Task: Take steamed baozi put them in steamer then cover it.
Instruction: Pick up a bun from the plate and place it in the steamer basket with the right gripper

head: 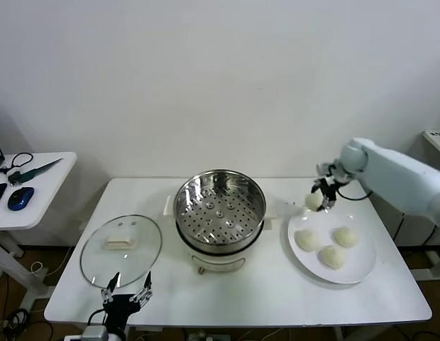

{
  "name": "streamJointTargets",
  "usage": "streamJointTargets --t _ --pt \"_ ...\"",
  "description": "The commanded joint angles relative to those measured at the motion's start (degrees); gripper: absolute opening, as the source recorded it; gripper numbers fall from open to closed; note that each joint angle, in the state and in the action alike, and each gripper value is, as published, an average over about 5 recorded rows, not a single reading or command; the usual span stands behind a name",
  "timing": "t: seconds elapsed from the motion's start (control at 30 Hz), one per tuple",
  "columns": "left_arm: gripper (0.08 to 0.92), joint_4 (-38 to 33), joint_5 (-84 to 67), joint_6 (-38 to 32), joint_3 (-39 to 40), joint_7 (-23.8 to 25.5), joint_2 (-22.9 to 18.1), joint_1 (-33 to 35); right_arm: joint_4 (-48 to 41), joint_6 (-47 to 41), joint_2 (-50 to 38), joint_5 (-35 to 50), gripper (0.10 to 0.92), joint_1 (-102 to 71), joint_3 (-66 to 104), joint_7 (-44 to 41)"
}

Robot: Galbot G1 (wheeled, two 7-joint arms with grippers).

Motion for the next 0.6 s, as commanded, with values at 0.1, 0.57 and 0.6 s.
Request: streamJointTargets --t 0.1,0.57,0.6 --pt "0.823 -0.6 0.2 0.1 0.6 0.0 0.4 0.3 26.3 12.6 5.8 4.4 0.662 27.9 -16.3 -0.5" --pt "0.823 -1.6 0.0 -0.4 0.3 -0.1 1.3 1.2 14.3 21.4 19.5 -23.3 0.662 6.9 -5.2 8.1" --pt "0.823 -1.6 0.0 -0.4 0.3 -0.1 1.3 1.2 12.3 21.9 20.5 -25.0 0.662 5.0 -4.3 8.8"
